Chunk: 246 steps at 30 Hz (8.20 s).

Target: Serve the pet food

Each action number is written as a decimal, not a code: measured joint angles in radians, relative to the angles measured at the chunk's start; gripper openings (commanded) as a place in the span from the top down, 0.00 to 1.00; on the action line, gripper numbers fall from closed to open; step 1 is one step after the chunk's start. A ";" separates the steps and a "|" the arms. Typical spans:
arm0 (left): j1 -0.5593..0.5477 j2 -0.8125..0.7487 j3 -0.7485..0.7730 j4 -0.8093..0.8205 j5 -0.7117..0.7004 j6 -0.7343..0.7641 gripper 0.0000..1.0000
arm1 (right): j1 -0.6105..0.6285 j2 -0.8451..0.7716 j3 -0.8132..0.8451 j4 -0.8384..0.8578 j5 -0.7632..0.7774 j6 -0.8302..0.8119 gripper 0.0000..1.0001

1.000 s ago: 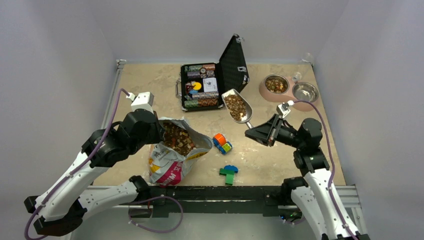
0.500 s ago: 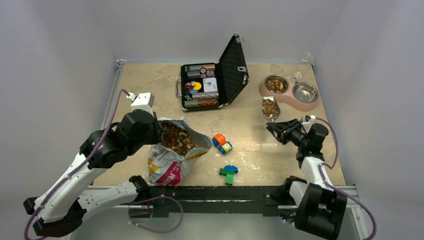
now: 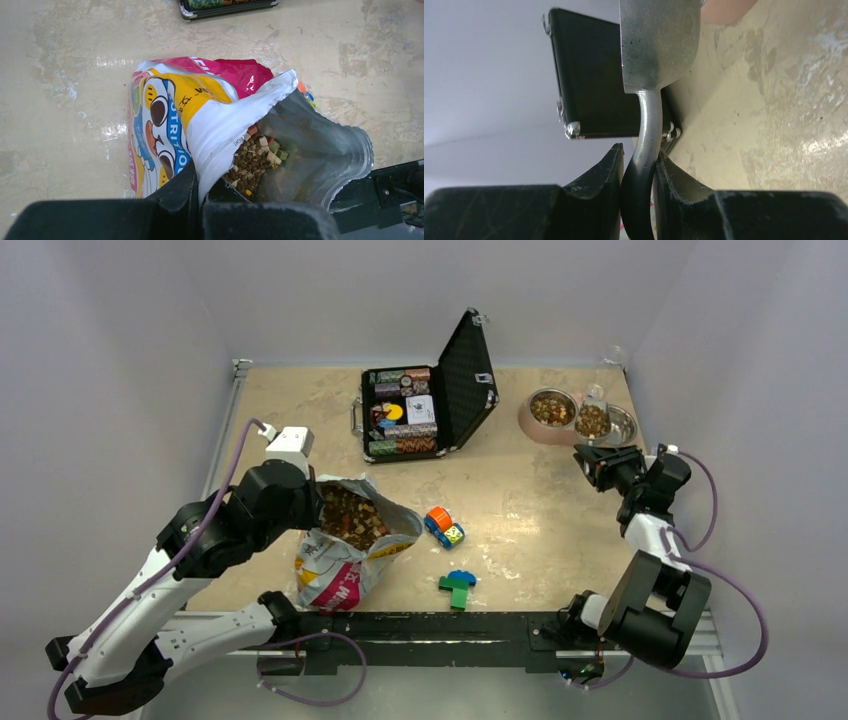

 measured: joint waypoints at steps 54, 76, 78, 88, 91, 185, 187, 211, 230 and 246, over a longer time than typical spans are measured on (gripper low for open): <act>0.001 0.103 0.032 0.041 0.010 0.092 1.00 | 0.003 0.741 1.303 -1.379 0.269 0.180 1.00; 0.001 0.091 0.035 0.025 -0.005 0.082 1.00 | 0.000 0.566 1.089 -1.259 0.321 0.220 1.00; 0.001 0.091 0.035 0.023 -0.005 0.074 1.00 | 0.001 0.566 1.075 -1.246 0.322 0.223 1.00; 0.001 0.085 0.035 0.016 -0.009 0.064 1.00 | 0.009 0.562 1.051 -1.207 0.347 0.227 1.00; 0.001 0.080 0.035 0.011 -0.013 0.065 1.00 | 0.018 0.560 1.024 -1.192 0.346 0.227 1.00; 0.021 0.268 -0.007 0.188 0.588 -0.010 1.00 | 1.290 0.331 1.232 -1.693 0.399 -0.668 1.00; 0.022 0.268 -0.007 0.196 0.579 -0.013 1.00 | 1.312 0.407 1.336 -1.767 0.449 -0.700 1.00; 0.018 0.174 -0.022 0.171 0.369 -0.013 1.00 | 1.202 0.392 0.658 -0.662 -0.140 -0.393 1.00; 0.013 0.043 -0.053 0.136 0.228 -0.015 1.00 | 1.054 -0.009 0.301 -0.494 -0.303 -0.360 1.00; 0.013 0.035 -0.060 0.138 0.234 -0.016 1.00 | 1.049 0.008 0.309 -0.436 -0.297 -0.303 1.00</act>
